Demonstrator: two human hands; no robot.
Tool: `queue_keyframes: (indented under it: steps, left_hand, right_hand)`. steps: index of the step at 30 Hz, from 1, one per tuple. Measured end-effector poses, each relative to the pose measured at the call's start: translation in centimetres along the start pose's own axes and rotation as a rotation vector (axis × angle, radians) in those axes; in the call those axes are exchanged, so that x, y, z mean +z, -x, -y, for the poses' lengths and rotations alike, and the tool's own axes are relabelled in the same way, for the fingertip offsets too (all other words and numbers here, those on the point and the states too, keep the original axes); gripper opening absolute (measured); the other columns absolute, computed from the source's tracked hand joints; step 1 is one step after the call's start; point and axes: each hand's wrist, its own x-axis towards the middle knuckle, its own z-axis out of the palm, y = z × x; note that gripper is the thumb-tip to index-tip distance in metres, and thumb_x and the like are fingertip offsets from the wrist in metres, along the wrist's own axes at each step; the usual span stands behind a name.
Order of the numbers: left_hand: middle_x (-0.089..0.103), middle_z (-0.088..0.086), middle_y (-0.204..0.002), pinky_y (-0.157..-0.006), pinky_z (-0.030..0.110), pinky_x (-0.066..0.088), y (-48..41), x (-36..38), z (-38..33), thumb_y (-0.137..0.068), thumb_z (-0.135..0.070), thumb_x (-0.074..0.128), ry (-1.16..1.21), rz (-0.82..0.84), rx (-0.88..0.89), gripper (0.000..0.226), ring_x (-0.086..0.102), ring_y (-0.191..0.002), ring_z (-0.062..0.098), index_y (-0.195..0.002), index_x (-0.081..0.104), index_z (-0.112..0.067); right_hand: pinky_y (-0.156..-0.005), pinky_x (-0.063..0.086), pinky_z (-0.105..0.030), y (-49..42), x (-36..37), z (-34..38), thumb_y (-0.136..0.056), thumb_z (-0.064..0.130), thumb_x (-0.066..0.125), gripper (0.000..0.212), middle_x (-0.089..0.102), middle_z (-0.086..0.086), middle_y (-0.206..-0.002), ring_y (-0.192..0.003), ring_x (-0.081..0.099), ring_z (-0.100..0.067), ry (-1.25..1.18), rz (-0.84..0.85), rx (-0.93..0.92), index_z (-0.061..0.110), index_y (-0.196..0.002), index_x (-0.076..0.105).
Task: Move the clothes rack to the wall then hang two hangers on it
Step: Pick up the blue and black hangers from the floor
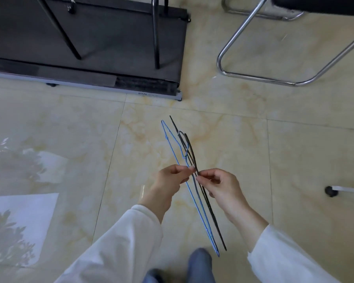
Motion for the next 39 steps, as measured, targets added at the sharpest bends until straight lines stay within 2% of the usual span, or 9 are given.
queue_keyframes:
  steps: [5, 10, 14, 16, 21, 26, 29, 33, 39]
  left_hand:
    - [0.063, 0.003, -0.09, -0.063, 0.02, 0.033, 7.7, 1.6, -4.5, -0.079, -0.026, 0.069, 0.001, 0.093, -0.034, 0.012, 0.056, -0.073, 0.005, -0.079, 0.061, -0.017]
    - [0.064, -0.004, -0.088, -0.059, 0.016, 0.035, 15.1, 2.6, -8.6, -0.077, -0.03, 0.07, -0.012, 0.185, -0.054, 0.025, 0.056, -0.07, 0.002, -0.096, 0.067, -0.014]
    - [0.061, -0.004, -0.083, -0.058, 0.015, 0.036, 21.3, 3.0, -11.0, -0.078, -0.03, 0.069, -0.039, 0.255, -0.053, 0.04, 0.055, -0.066, 0.0, -0.11, 0.067, -0.006]
    - [0.061, -0.004, -0.081, -0.058, 0.014, 0.035, 23.9, 3.1, -11.8, -0.08, -0.028, 0.067, -0.047, 0.312, -0.051, 0.032, 0.053, -0.068, 0.002, -0.105, 0.069, -0.008]
    - [0.058, -0.016, -0.051, -0.058, 0.014, 0.032, 30.4, 3.9, -13.6, -0.081, -0.028, 0.065, -0.138, 0.423, -0.012, 0.013, 0.049, -0.058, 0.0, -0.088, 0.071, -0.018]
    - [0.059, -0.016, -0.056, -0.055, 0.012, 0.033, 36.3, 5.5, -14.0, -0.081, -0.026, 0.066, -0.207, 0.489, -0.02, 0.01, 0.05, -0.064, 0.001, -0.084, 0.071, -0.019]
    - [0.058, -0.017, -0.051, -0.055, 0.012, 0.033, 39.0, 6.8, -13.9, -0.081, -0.028, 0.066, -0.265, 0.53, -0.021, 0.012, 0.051, -0.06, -0.001, -0.086, 0.072, -0.018]
    - [0.056, -0.013, -0.06, -0.056, 0.013, 0.033, 42.3, 8.7, -13.1, -0.081, -0.03, 0.065, -0.358, 0.572, -0.01, 0.014, 0.051, -0.056, -0.002, -0.086, 0.072, -0.019]
    - [0.066, -0.01, -0.087, -0.062, 0.014, 0.035, 47.6, 12.3, -9.5, -0.082, -0.031, 0.065, -0.462, 0.659, 0.032, 0.012, 0.05, -0.065, 0.0, -0.076, 0.07, -0.022]
  right_hand:
    - [-0.048, 0.037, -0.006, 6.5, -3.5, 6.8, -0.078, 0.012, 0.068, 0.006, 0.055, 0.011, -0.059, -0.043, 0.05, 0.007, 0.054, -0.045, -0.051, 0.017, -0.079, 0.066]
    - [-0.058, 0.037, -0.013, 12.9, -6.2, 12.6, -0.075, 0.018, 0.071, 0.007, 0.06, 0.012, -0.062, -0.052, 0.052, 0.001, 0.105, -0.11, -0.069, 0.024, -0.074, 0.067]
    - [-0.06, 0.04, -0.006, 18.7, -7.8, 16.5, -0.073, 0.02, 0.073, 0.007, 0.065, 0.01, -0.07, -0.063, 0.057, -0.001, 0.076, -0.161, -0.07, 0.022, -0.077, 0.068]
    - [-0.056, 0.039, -0.004, 21.5, -8.3, 17.9, -0.073, 0.022, 0.073, 0.01, 0.065, 0.01, -0.071, -0.058, 0.056, 0.003, 0.088, -0.177, -0.059, 0.018, -0.082, 0.068]
    - [-0.042, 0.034, -0.004, 29.0, -9.5, 20.5, -0.076, 0.02, 0.071, 0.011, 0.06, 0.007, -0.067, -0.04, 0.048, 0.008, 0.028, -0.185, 0.013, 0.015, -0.085, 0.067]
    - [-0.04, 0.031, -0.006, 36.4, -10.3, 20.0, -0.074, 0.02, 0.072, 0.013, 0.058, 0.018, -0.044, -0.037, 0.043, 0.001, -0.094, -0.207, 0.126, 0.016, -0.087, 0.069]
    - [-0.042, 0.031, -0.008, 39.8, -10.1, 19.5, -0.076, 0.015, 0.069, 0.011, 0.061, 0.013, -0.051, -0.038, 0.039, -0.002, -0.187, -0.248, 0.108, 0.015, -0.087, 0.071]
    - [-0.039, 0.028, -0.01, 43.8, -10.6, 18.8, -0.079, 0.01, 0.066, 0.004, 0.064, -0.003, -0.064, -0.033, 0.035, -0.003, -0.327, -0.395, 0.077, 0.012, -0.08, 0.07]
    - [-0.04, 0.03, -0.009, 49.7, -12.4, 16.2, -0.081, 0.009, 0.064, 0.006, 0.059, -0.003, -0.06, -0.034, 0.036, -0.003, -0.424, -0.524, 0.03, 0.004, -0.081, 0.068]
